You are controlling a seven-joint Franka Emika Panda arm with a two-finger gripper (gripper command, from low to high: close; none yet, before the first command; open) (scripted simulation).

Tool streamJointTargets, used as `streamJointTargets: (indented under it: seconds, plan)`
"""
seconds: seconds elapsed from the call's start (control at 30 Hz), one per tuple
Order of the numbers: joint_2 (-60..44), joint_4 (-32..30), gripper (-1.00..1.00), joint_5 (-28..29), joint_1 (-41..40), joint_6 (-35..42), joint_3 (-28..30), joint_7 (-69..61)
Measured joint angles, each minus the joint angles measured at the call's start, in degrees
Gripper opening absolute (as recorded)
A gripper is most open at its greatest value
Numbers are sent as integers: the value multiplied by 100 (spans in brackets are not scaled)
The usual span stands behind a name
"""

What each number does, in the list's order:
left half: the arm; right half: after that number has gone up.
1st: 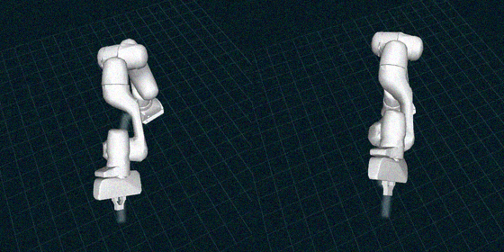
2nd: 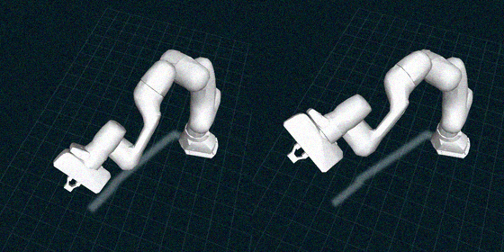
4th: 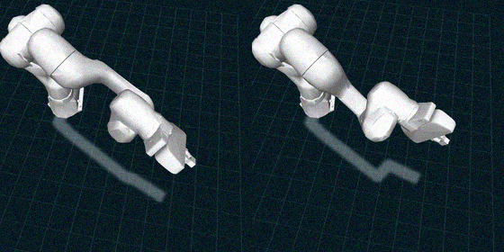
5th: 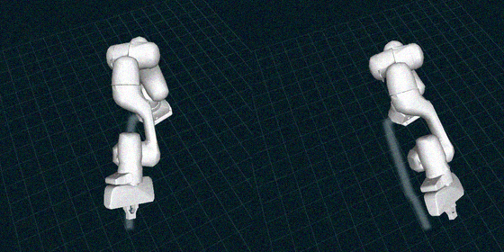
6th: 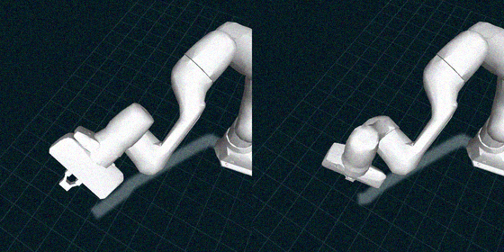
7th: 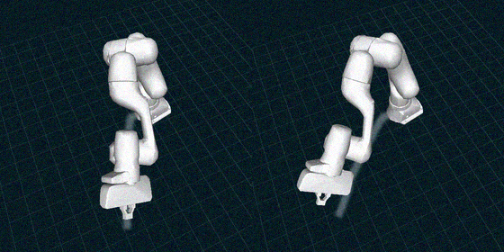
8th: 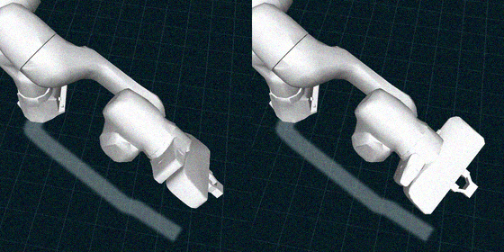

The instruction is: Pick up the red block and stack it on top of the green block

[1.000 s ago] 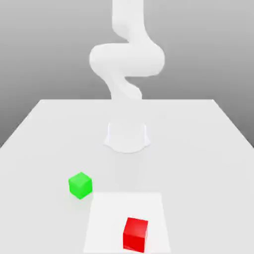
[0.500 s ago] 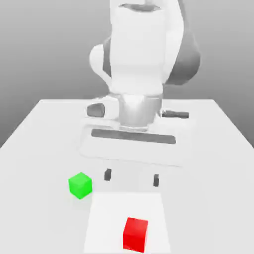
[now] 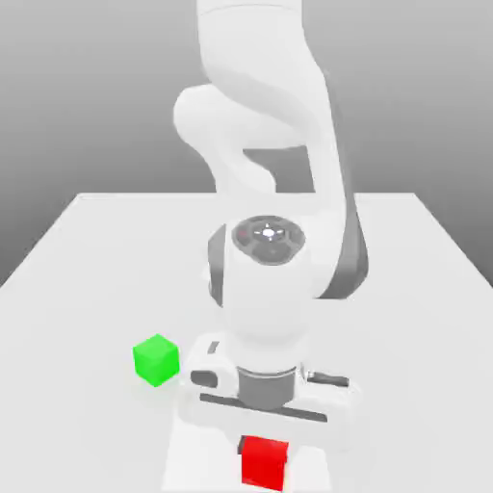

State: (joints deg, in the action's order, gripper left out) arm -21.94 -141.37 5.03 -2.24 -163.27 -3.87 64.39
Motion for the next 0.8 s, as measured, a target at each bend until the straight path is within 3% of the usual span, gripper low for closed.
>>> streamJointTargets:
  seconds: [0.2, 0.3, 0.67, 0.8]
  plan:
    - [972, -173, -100, -236, -101, 798, -124, -153]
    - [1581, -675, -100, -292, -331, 911, 125, 265]
    - [3836, -2821, -100, -215, -1943, 1006, 762, 2334]
    - [3375, -2972, -100, -237, -2078, 390, 811, 2485]
